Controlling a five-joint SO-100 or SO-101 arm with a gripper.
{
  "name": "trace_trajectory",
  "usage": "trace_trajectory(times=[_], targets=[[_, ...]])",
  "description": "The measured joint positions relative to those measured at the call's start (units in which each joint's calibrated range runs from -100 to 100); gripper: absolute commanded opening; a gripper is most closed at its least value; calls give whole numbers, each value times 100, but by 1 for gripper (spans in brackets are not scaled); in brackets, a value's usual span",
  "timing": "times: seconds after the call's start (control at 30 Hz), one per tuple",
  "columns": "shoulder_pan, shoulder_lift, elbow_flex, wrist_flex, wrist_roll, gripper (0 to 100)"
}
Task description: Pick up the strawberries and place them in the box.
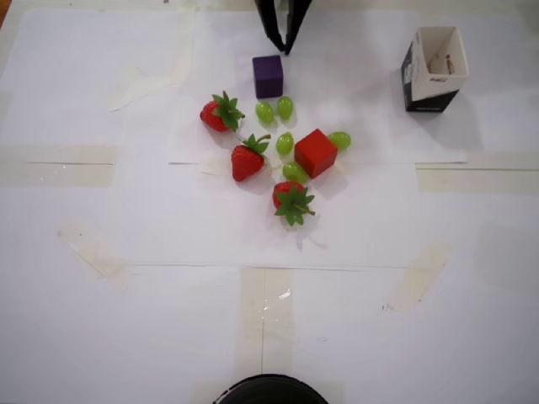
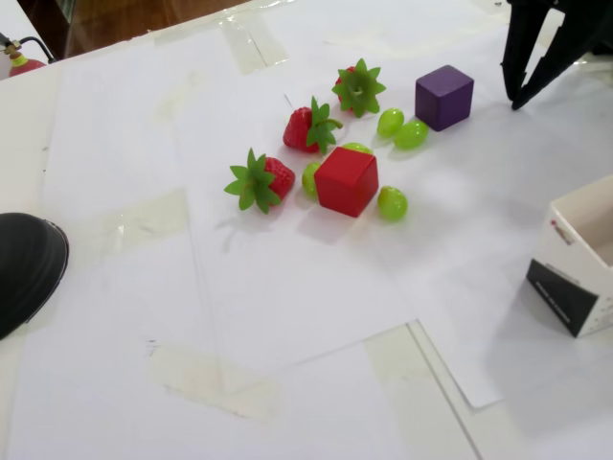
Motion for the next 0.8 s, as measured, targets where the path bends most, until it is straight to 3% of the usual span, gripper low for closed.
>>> trace_trajectory(times=[0.8], targets=[[15,0,0,16,-54,0]])
